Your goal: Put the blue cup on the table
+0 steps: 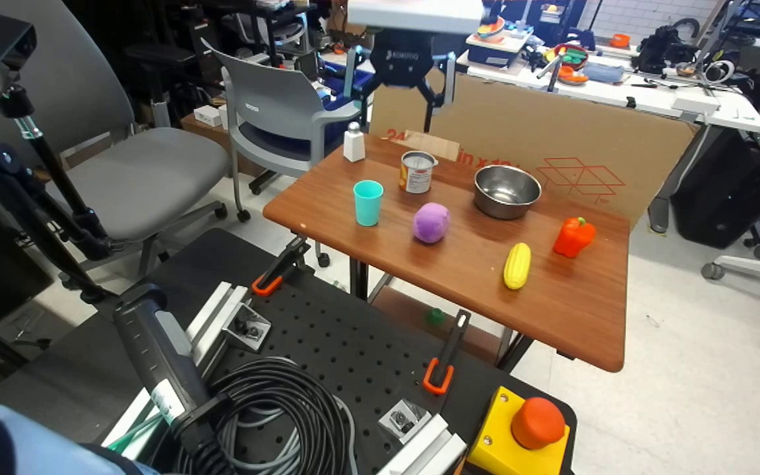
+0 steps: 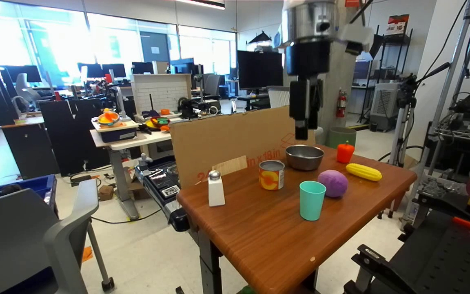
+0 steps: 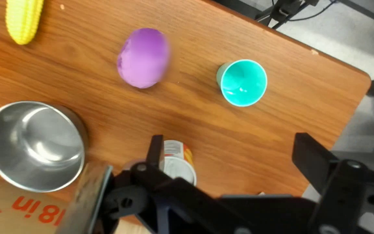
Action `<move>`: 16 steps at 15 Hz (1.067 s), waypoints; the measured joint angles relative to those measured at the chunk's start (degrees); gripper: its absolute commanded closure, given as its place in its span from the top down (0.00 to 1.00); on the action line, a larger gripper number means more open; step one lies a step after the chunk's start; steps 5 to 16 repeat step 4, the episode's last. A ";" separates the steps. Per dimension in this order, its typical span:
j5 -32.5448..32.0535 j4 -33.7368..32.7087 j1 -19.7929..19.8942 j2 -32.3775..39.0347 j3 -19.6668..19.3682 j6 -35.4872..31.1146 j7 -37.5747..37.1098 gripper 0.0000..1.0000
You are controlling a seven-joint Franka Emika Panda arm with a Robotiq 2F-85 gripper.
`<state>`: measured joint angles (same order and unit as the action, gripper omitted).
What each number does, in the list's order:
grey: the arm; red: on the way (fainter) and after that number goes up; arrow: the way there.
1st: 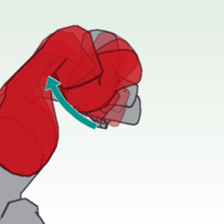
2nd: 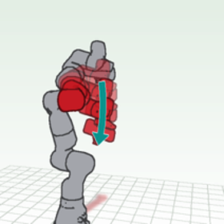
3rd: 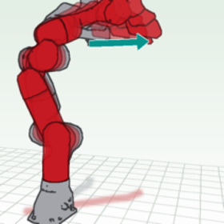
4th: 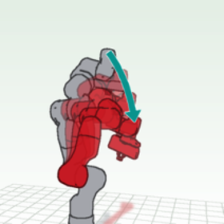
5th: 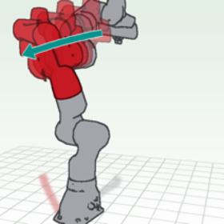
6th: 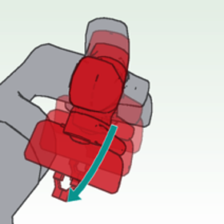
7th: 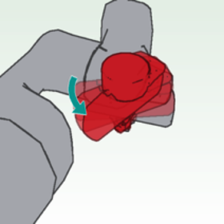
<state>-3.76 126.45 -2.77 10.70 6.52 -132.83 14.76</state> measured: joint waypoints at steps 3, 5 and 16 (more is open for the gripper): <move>1.16 0.08 1.62 -4.61 -0.83 2.32 -0.19 1.00; 1.19 0.13 1.62 -4.68 -0.83 2.38 -0.35 1.00; 1.19 0.13 1.62 -4.68 -0.83 2.38 -0.35 1.00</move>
